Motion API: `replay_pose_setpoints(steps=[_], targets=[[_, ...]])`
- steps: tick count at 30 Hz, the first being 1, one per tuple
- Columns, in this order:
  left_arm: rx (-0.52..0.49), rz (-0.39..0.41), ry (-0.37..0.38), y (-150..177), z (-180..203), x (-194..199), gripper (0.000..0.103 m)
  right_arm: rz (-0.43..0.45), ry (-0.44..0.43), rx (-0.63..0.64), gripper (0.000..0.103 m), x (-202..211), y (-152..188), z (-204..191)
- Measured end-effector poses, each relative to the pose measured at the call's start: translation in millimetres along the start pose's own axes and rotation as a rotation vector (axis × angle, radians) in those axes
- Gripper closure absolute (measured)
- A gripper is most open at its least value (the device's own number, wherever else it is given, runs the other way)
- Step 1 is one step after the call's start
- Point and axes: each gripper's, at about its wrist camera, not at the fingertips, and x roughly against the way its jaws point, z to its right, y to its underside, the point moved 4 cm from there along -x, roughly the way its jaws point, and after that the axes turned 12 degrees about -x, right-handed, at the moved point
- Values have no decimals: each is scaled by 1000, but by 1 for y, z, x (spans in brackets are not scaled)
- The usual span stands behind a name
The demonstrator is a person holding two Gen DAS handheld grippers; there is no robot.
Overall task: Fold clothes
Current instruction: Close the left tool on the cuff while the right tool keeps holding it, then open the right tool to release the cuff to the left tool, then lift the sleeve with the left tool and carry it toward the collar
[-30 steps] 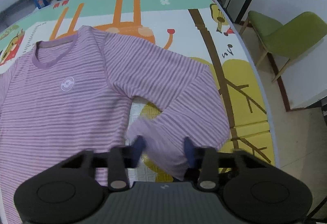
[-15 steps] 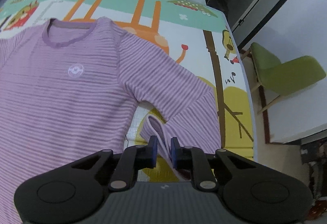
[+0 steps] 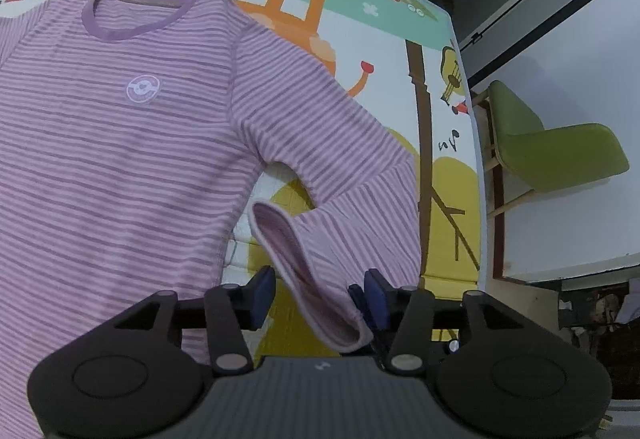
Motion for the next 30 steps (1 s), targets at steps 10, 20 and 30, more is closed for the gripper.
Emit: replay_pose_setpoints(steps=[10,20,30], targets=[[54,50,33,0,-4,5,98,3,10,-6,100,0,1,3],[24,105,24,-6,-5,18,98,23,20,-72,74,5,-3,8],[-112,216,-60,-27,-7,60,98,-13,60,-118,71,2,-6,11]])
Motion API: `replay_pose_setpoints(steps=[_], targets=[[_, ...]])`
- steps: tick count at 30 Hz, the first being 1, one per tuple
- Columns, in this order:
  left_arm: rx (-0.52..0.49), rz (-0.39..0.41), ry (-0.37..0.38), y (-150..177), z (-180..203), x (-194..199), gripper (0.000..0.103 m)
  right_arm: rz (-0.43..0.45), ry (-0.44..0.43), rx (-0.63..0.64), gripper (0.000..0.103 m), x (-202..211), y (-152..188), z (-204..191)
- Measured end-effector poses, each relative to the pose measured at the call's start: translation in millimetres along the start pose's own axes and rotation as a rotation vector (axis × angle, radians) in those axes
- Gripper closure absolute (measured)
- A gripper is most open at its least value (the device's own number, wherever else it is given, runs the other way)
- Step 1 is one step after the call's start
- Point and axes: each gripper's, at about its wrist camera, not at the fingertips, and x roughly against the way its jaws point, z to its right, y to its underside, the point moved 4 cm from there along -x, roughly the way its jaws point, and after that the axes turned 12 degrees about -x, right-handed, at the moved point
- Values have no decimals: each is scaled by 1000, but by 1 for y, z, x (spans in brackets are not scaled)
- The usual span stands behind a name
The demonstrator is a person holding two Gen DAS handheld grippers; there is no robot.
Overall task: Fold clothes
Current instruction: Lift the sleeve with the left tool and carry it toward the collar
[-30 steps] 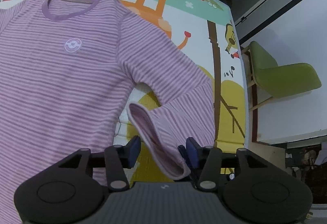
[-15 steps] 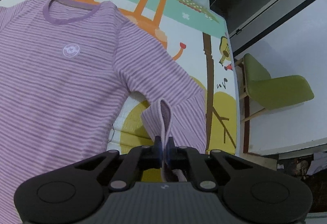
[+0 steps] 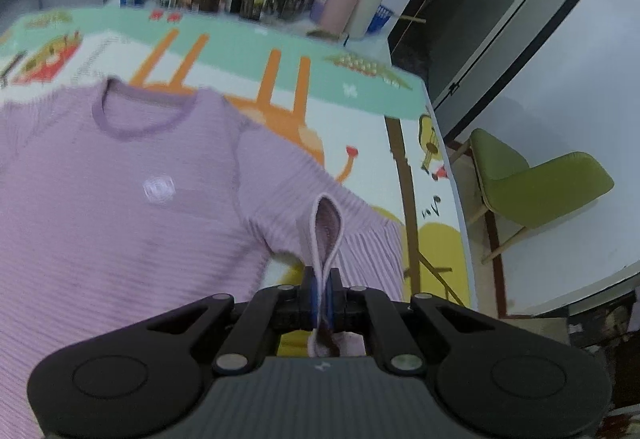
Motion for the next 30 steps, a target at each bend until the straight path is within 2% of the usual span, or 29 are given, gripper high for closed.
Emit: replay_pose_setpoints(steps=[6,16,20,30], targets=[[-88,36,-39,-14,-29,20,98,10,54,-56,68,0,-10,-12],[-159,63,-102,-34,-123,46,98,-5,145,-139,67,-6,-25,-63],[-152,68,-129,-36,-165,52,98,-22,173,-165,61,-14,-31,-86],[-118,50,-185,-30,-258,58,98,-58,196,-207,57,-28,-43,-138]])
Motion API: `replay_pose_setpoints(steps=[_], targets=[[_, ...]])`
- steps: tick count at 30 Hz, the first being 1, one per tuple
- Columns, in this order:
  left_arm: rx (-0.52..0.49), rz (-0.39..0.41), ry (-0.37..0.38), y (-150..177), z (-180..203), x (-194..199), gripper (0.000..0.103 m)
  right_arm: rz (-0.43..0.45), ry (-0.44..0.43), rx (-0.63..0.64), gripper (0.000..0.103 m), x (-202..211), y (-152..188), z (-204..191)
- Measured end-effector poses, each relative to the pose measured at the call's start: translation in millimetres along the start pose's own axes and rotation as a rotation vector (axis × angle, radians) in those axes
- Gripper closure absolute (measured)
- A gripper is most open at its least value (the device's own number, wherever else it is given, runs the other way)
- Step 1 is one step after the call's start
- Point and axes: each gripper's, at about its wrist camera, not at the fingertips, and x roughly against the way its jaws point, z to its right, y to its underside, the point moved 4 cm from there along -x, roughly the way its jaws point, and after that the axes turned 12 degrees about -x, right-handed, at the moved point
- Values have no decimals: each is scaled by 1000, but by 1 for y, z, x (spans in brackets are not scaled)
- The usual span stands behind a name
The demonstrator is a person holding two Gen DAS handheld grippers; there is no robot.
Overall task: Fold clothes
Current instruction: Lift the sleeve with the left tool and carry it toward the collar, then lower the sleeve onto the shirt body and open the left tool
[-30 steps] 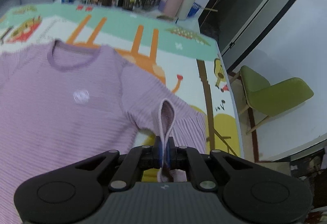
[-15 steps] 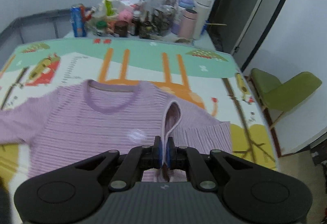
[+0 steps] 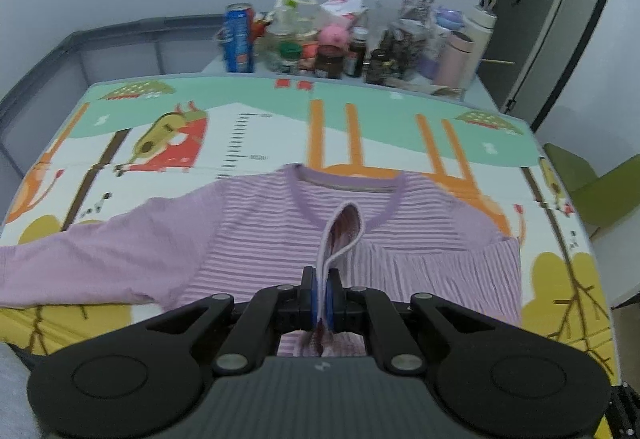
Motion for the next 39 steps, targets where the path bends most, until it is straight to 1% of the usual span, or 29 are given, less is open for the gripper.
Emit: replay_pose_setpoints(steps=[5,11,16,21,23,26,28,30,32,35,39], targets=[[25,-13,-31,5,-36,-5,98,-26,2,-29,57,0,0,-21],[64,-41,-59,13,-74,-13,98,-28,10,-16,56,3,1,-40],[73,-78,-61,24,-91,-24,98,-36,11,-1,55,-1,-1,-53],[68,-99,-82,36,-104,-44,97,-57,14,11,54,-12,0,-61],[62,-114,-97,40,-110,-53,94,-67,13,5,54,-16,1,-61],[48,-142,-107,44,-115,-67,90,-87,16,-27,54,-25,3,-58],[36,-162,-131,47,-119,-76,90,-94,20,-47,54,-29,1,-54],[38,-181,-155,49,-123,-84,88,-100,25,-82,54,-36,-2,-46],[47,-200,-173,51,-128,-92,80,-109,25,-126,54,-43,-6,-37],[54,-218,-203,54,-133,-99,72,-133,16,-223,54,-57,-12,-21],[36,-222,-218,55,-132,-103,64,-152,15,-352,54,-76,-20,1]])
